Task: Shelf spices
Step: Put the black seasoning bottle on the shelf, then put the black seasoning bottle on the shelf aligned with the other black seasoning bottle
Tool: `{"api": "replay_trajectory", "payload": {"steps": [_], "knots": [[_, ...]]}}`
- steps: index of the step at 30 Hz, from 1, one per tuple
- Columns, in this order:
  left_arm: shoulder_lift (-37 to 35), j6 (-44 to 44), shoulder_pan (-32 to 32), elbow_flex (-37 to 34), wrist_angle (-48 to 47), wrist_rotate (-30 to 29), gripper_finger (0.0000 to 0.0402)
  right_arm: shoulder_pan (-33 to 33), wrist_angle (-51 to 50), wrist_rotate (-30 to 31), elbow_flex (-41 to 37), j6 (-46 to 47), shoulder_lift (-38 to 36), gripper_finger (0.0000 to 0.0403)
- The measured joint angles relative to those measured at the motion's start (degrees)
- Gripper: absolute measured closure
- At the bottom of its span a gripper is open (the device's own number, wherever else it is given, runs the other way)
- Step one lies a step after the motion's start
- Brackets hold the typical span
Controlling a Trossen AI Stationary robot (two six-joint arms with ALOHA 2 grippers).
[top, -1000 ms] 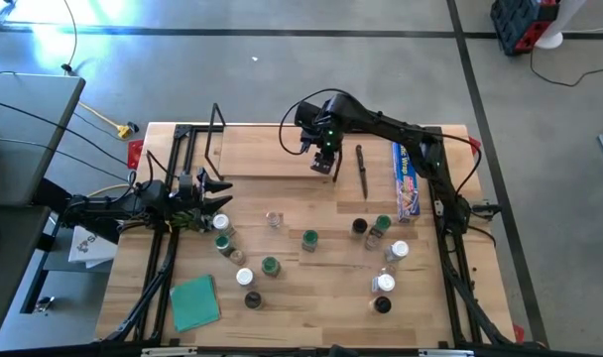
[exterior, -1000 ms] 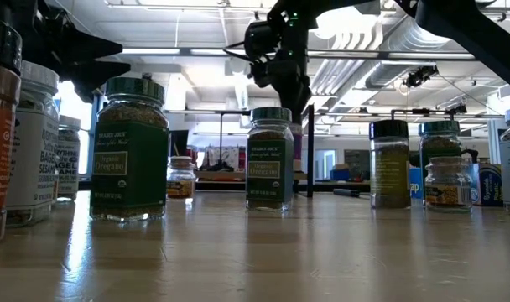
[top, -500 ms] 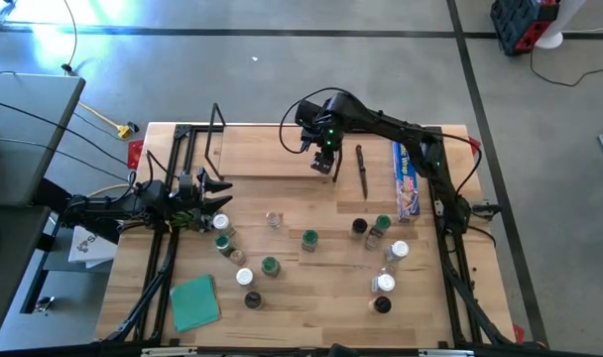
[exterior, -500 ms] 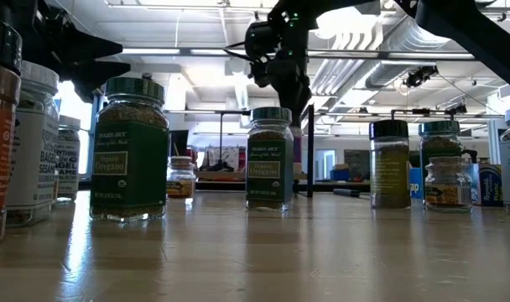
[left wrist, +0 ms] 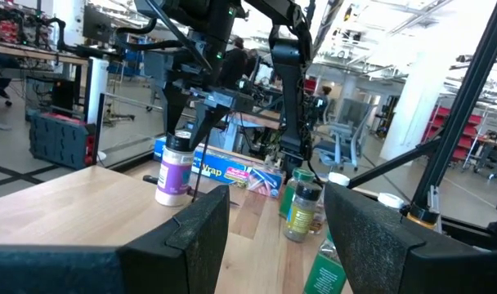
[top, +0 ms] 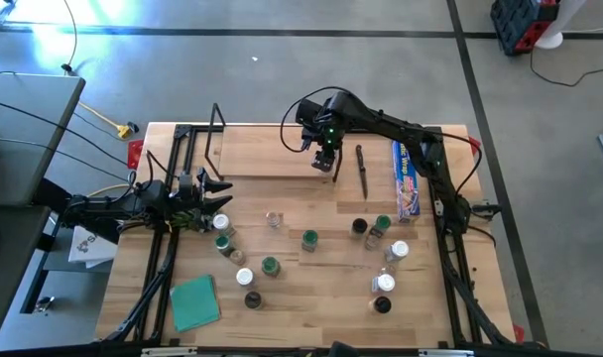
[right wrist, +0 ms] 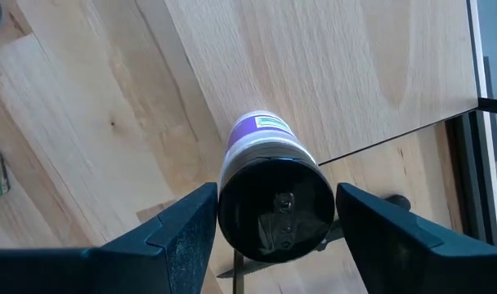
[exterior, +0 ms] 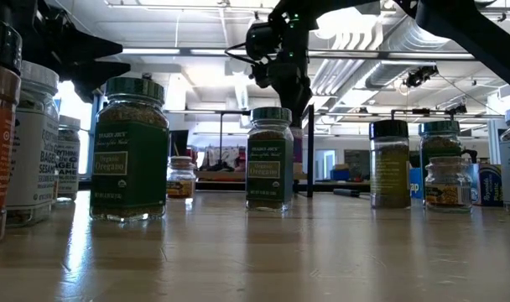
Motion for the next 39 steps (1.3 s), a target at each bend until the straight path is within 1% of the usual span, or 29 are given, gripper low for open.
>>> {"api": "replay_trajectory", "payload": {"steps": [6, 12, 18, 21, 25, 26, 31, 33, 35, 37, 39], "knots": [[0.00, 0.00, 0.00, 0.00, 0.01, 0.01, 0.0206, 0.02, -1.09, -0.69, 1.20, -0.47, -0.03, 0.0159], [-0.01, 0.00, 0.00, 0.00, -0.02, 0.01, 0.0206, 0.27, -2.82, -1.06, 6.66, -0.36, -0.25, 0.0159], [-0.02, 0.09, 0.00, -0.02, -0.86, 0.00, 0.0206, 2.42, -3.02, -0.97, 5.29, 0.10, -6.36, 0.0159], [0.07, -0.32, 0.00, -0.04, -1.72, 0.00, 0.0206, 6.40, -2.90, -0.99, 5.29, -0.25, -9.81, 0.0159], [0.15, -1.42, 0.00, -0.04, -2.73, 0.01, 0.0206, 14.31, -2.90, -0.61, 5.29, -1.38, -13.72, 0.0159], [0.15, -1.42, -0.01, -0.04, -2.99, 0.00, 0.0206, 16.46, -2.75, 0.12, 5.29, -1.03, -14.29, 0.0159], [0.15, -1.40, 0.00, -0.04, -2.97, 0.02, 0.0206, 25.72, -3.33, 8.25, 5.14, 3.40, -15.41, 0.0159], [0.15, -1.40, -0.01, -0.04, -2.99, 0.01, 0.0206, 27.93, -3.58, 9.07, 3.24, 5.65, -15.90, 0.0159], [0.15, -1.42, 0.00, -0.04, -2.99, 0.02, 0.0206, 29.49, -3.57, 9.20, -1.22, 8.43, -17.10, 0.0159], [0.15, -1.44, -0.01, -0.04, -2.92, 0.02, 0.0206, 30.62, -3.12, 9.99, -8.99, 11.13, -19.32, 0.0159], [0.15, -1.44, 0.00, -0.04, -2.92, 0.34, 0.0206, 31.59, -1.26, 10.58, -18.59, 14.17, -22.87, 0.0159]]}}
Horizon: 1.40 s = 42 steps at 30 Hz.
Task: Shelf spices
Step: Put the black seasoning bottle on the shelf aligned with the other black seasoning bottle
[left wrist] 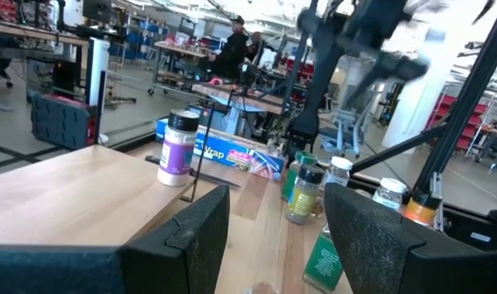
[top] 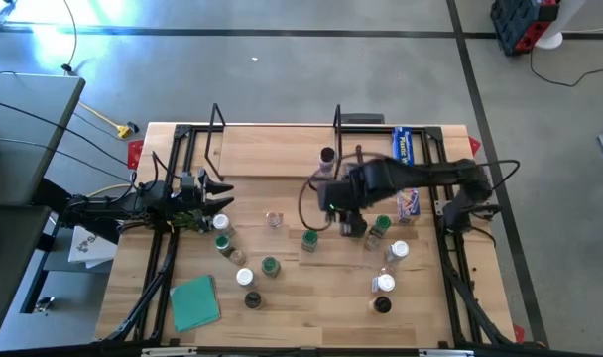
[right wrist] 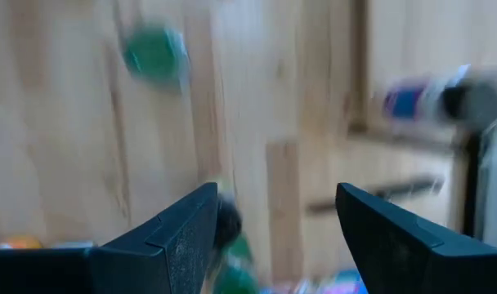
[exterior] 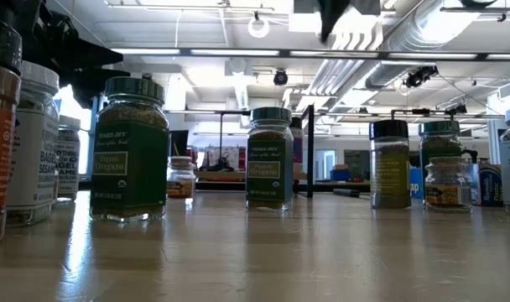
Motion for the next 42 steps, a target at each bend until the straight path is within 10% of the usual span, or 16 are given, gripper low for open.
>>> {"api": "replay_trajectory", "payload": {"steps": [15, 29, 42], "knots": [[0.00, 0.07, 0.00, 0.00, 0.15, -0.32, 0.0206, -3.68, 27.79, -6.30, -48.32, 17.94, -30.43, 0.0160], [0.00, 0.11, 0.00, 0.00, 0.15, -0.38, 0.0206, -4.88, 38.40, -21.54, -48.93, 10.01, -21.61, 0.0130], [0.00, 0.11, 0.00, 0.00, 0.21, -0.34, 0.0206, -3.63, 36.36, -15.28, -46.32, 8.69, -18.50, 0.0128]]}}
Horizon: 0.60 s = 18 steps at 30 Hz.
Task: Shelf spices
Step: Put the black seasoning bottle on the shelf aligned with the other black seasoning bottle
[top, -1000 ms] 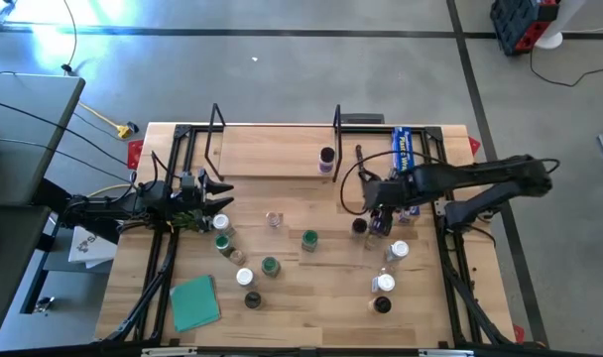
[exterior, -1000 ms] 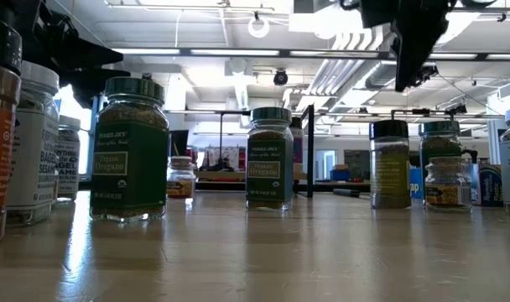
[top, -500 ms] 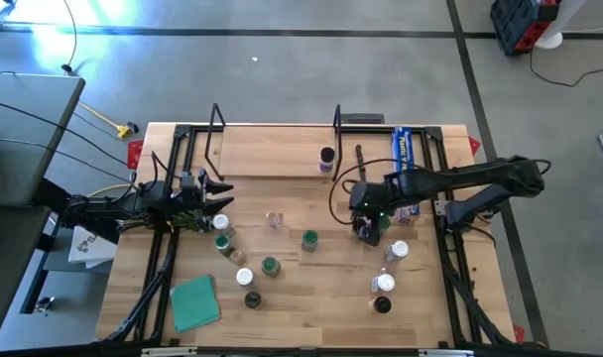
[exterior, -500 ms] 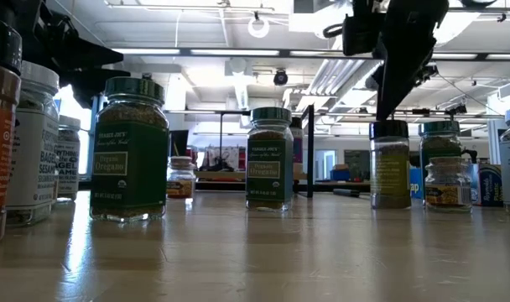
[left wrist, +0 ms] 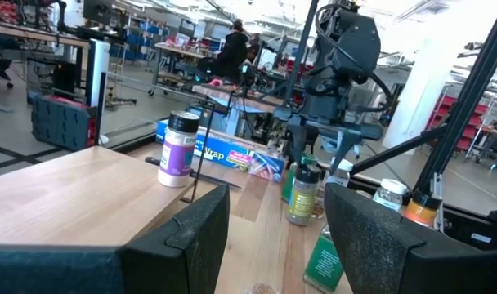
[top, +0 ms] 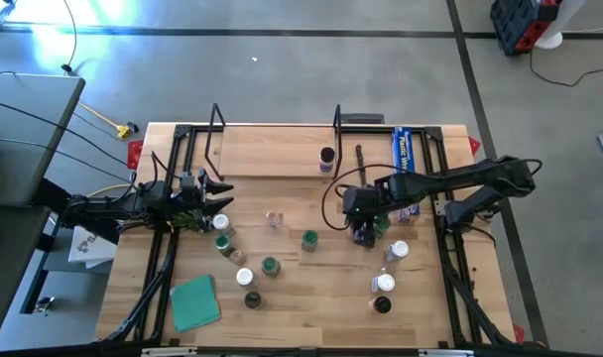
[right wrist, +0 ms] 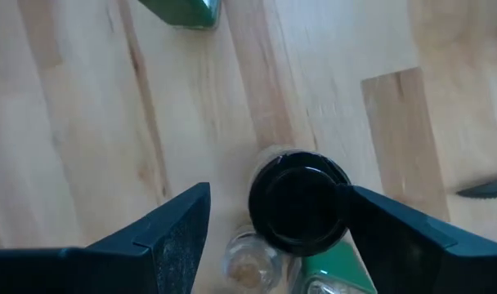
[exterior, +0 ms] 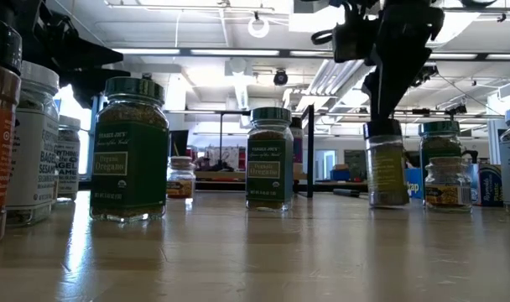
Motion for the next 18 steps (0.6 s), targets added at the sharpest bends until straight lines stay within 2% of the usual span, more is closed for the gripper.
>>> {"api": "replay_trajectory", "payload": {"steps": [10, 18], "knots": [[0.00, -0.02, 0.00, 0.04, -0.03, 0.02, 0.0206, 0.07, -2.44, 0.41, 4.85, -0.26, 0.04, 0.0128], [0.00, -0.04, 0.00, 0.04, -0.08, 0.46, 0.0206, 1.22, -4.03, 2.17, 4.93, -1.25, 0.02, 0.0128]]}}
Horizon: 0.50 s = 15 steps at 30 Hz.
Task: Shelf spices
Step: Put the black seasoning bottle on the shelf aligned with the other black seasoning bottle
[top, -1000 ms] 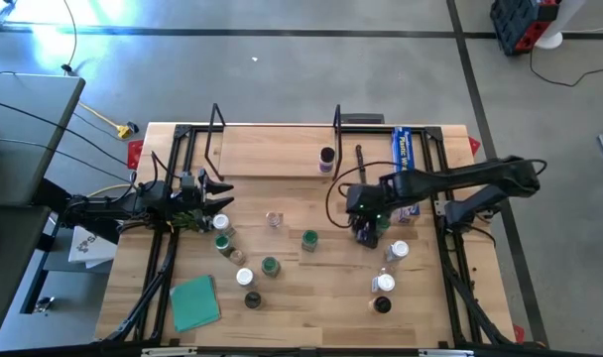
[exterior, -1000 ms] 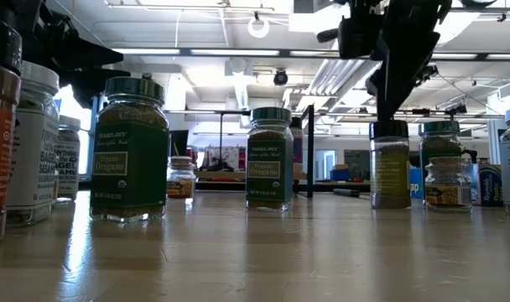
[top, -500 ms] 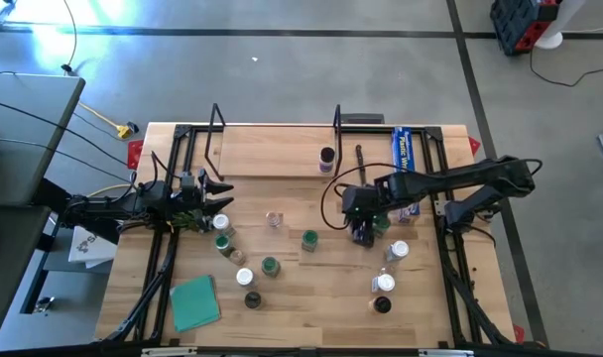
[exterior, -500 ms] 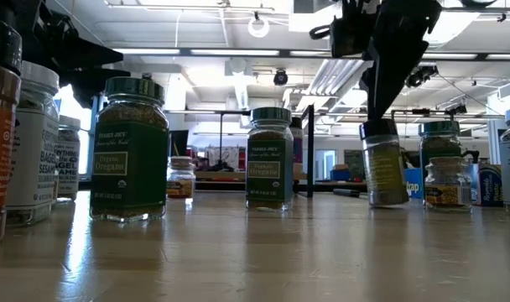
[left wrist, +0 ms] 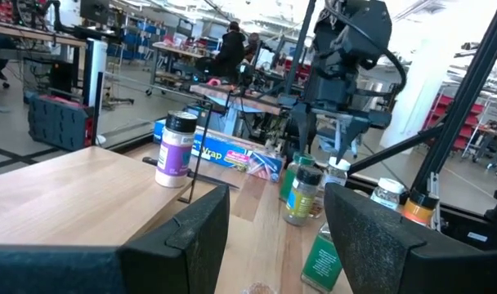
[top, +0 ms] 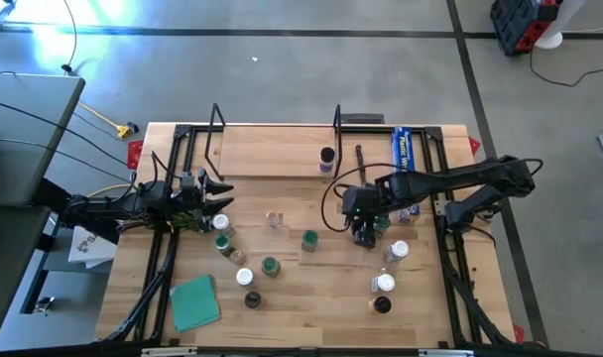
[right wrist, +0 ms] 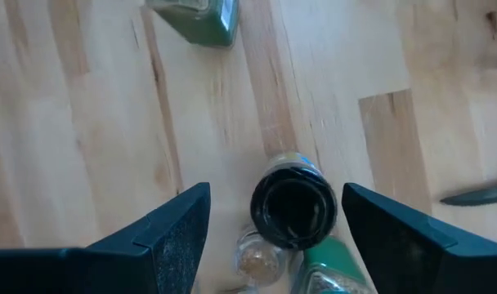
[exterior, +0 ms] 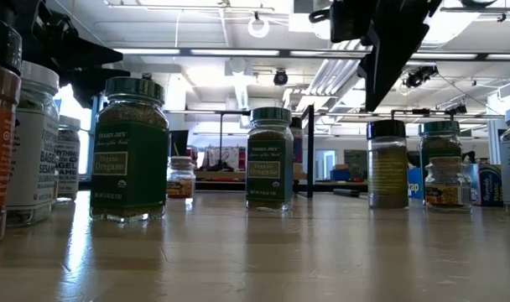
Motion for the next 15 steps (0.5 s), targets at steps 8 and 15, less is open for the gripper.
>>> {"api": "replay_trajectory", "payload": {"steps": [8, 15], "knots": [[0.01, 0.00, 0.00, 0.00, -0.05, 0.01, 0.0206, -0.58, -1.84, 2.40, -0.01, 1.18, 2.37, 0.0121], [0.00, -0.02, 0.00, 0.00, -0.20, 0.22, 0.0206, -0.08, -3.82, 2.05, -0.07, -1.62, 7.70, 0.0109]]}}
